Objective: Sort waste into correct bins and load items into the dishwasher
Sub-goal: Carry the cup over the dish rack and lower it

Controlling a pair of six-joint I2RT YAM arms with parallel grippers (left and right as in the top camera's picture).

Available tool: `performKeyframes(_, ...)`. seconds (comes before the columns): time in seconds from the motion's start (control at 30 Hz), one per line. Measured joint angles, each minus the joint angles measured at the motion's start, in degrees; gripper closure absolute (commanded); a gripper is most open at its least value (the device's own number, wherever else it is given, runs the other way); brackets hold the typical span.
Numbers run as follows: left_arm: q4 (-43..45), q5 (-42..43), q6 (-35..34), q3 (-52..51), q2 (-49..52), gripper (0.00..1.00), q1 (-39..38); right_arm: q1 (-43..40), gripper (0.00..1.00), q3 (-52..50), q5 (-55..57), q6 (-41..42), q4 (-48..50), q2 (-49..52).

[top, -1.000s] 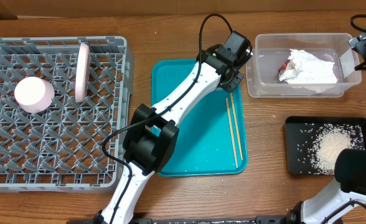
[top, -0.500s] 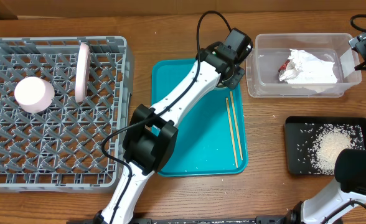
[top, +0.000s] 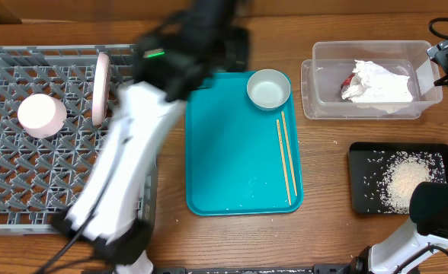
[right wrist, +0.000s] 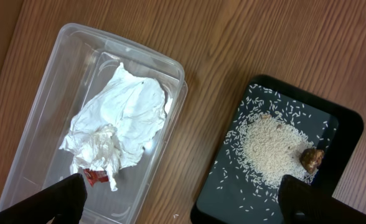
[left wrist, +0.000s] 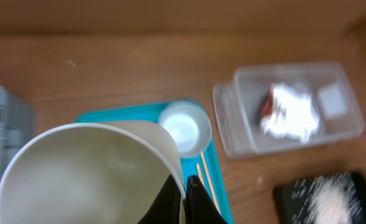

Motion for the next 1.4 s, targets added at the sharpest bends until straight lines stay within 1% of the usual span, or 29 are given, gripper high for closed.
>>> performKeyframes(0.1,-5.2,2.0,-1.6,0.3,-5.1,0.96,6.7,0.0,0.0,0.0,0.0,0.0,0.0,0.0)
performKeyframes(0.17,-8.6,3.6,-2.3,0.3,-7.2,0.96,12.7,0.0,0.0,0.0,0.0,0.0,0.0,0.0)
performKeyframes(0.3,-17.2,8.6,-2.9,0.3,-8.2,0.96,28.7,0.0,0.0,0.0,0.0,0.0,0.0,0.0)
performKeyframes(0.37,-20.2,12.1,-2.5,-0.3,-7.9,0.96,36.9,0.0,0.0,0.0,0.0,0.0,0.0,0.0)
performKeyframes(0.43,-21.4,16.4,-0.9,-1.5,-7.7,0.96,44.9,0.0,0.0,0.0,0.0,0.0,0.0,0.0)
performKeyframes(0.53,-21.5,25.2,3.5,-5.2,-7.6,0.96,57.5,0.0,0.0,0.0,0.0,0.0,0.0,0.0)
performKeyframes(0.57,-21.2,27.7,4.6,-6.7,-7.6,0.96,60.5,0.0,0.0,0.0,0.0,0.0,0.0,0.0)
performKeyframes(0.67,-19.9,37.2,9.7,-13.3,-7.5,0.96,69.6,0.0,0.0,0.0,0.0,0.0,0.0,0.0)
performKeyframes(0.73,-17.1,45.5,14.4,-20.2,-7.1,0.96,75.7,0.0,0.0,0.0,0.0,0.0,0.0,0.0)
performKeyframes(0.83,-11.1,56.1,19.8,-29.8,-6.7,0.95,81.0,0.0,0.0,0.0,0.0,0.0,0.0,0.0)
performKeyframes(0.9,-5.7,62.6,22.1,-35.8,-5.6,0.96,83.7,0.0,0.0,0.0,0.0,0.0,0.0,0.0)
performKeyframes(1.0,2.9,71.8,24.2,-43.5,-2.8,0.96,86.2,0.0,0.0,0.0,0.0,0.0,0.0,0.0)
performKeyframes(1.1,7.7,78.9,25.0,-48.0,1.7,0.96,86.9,0.0,0.0,0.0,0.0,0.0,0.0,0.0)
performKeyframes(1.23,8.5,85.1,25.8,-49.6,9.4,0.96,86.9,0.0,0.0,0.0,0.0,0.0,0.0,0.0)
performKeyframes(1.4,7.0,87.8,26.2,-50.0,15.4,0.96,86.9,0.0,0.0,0.0,0.0,0.0,0.0,0.0)
